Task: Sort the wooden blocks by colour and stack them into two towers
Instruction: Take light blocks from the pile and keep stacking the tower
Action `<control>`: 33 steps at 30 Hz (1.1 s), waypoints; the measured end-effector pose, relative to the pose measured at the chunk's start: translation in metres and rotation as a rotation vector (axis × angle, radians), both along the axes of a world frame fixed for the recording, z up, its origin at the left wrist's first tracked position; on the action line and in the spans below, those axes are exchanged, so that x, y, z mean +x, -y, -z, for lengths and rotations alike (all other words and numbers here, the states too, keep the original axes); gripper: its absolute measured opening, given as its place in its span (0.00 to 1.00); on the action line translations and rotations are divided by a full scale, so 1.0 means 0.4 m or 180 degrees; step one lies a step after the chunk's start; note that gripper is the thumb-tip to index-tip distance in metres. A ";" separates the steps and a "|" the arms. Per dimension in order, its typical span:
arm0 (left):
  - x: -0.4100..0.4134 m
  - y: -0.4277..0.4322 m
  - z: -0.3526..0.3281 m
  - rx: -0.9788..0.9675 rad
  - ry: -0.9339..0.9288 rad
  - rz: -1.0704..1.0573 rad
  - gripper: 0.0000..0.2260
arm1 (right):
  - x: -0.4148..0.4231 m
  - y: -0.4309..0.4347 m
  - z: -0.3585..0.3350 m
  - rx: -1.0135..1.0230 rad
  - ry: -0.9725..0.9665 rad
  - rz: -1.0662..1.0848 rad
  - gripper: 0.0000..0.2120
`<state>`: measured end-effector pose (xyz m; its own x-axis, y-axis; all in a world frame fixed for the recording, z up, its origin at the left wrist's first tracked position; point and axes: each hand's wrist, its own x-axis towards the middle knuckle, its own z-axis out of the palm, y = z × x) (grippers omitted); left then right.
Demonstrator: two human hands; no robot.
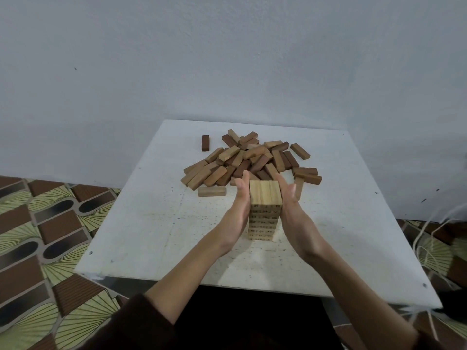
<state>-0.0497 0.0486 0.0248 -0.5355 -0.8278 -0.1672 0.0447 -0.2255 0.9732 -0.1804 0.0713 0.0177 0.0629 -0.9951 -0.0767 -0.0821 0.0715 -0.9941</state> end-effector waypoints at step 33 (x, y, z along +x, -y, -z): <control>0.046 0.077 0.016 -0.1526 0.0715 -0.0168 0.40 | -0.101 0.040 -0.037 -0.0641 -0.0976 -0.0219 0.39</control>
<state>-0.0313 0.0176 0.0183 -0.4856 -0.8643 0.1307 -0.1775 0.2438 0.9534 -0.2210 0.0553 0.0325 0.1347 -0.9864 0.0944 -0.3760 -0.1390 -0.9161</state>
